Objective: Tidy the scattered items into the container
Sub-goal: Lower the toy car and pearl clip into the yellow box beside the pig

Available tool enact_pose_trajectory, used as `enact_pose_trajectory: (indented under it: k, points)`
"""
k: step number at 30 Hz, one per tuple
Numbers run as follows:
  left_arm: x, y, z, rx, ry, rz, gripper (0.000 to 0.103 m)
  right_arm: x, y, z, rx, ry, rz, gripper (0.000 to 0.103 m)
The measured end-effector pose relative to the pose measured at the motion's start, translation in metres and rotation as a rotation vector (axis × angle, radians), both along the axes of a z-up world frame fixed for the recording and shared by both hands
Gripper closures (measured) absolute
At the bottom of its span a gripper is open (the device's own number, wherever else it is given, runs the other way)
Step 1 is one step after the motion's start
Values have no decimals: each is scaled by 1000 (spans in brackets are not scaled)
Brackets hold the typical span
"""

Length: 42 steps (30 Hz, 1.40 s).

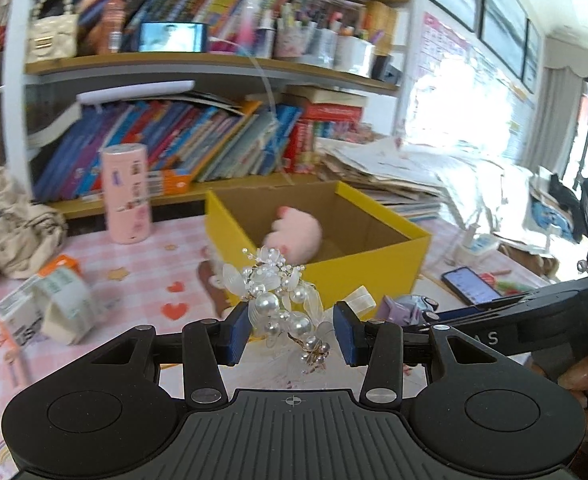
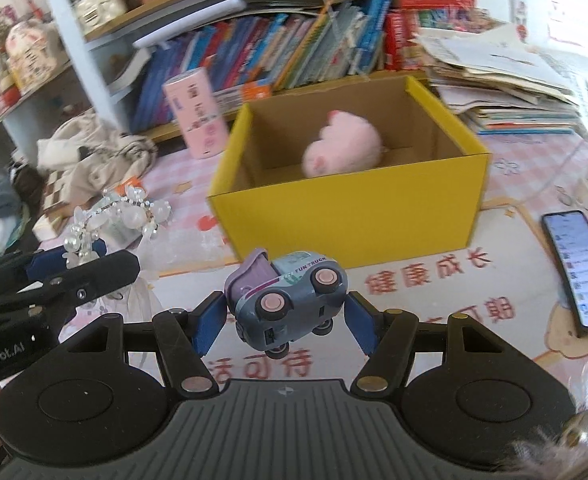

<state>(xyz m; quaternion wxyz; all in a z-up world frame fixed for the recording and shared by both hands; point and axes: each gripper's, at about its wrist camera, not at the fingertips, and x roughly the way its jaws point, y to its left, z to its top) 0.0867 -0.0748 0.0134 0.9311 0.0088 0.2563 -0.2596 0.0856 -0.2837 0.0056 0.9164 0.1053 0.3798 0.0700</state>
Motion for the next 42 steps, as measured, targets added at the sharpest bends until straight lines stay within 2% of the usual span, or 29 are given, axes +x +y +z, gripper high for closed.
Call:
enact_pose_trajectory:
  k: [5, 16, 27, 42]
  points:
    - [6, -13, 1, -9, -6, -17, 60, 3, -13, 3, -9, -5, -19, 40]
    - [21, -39, 6, -48, -21, -5, 60, 21, -34, 8, -54, -35, 19, 40]
    - [40, -65, 19, -105, -98, 56, 60, 51, -59, 22, -102, -140, 112, 40]
    - [80, -91, 31, -50, -156, 188, 60, 121, -82, 29, -114, -232, 250, 40]
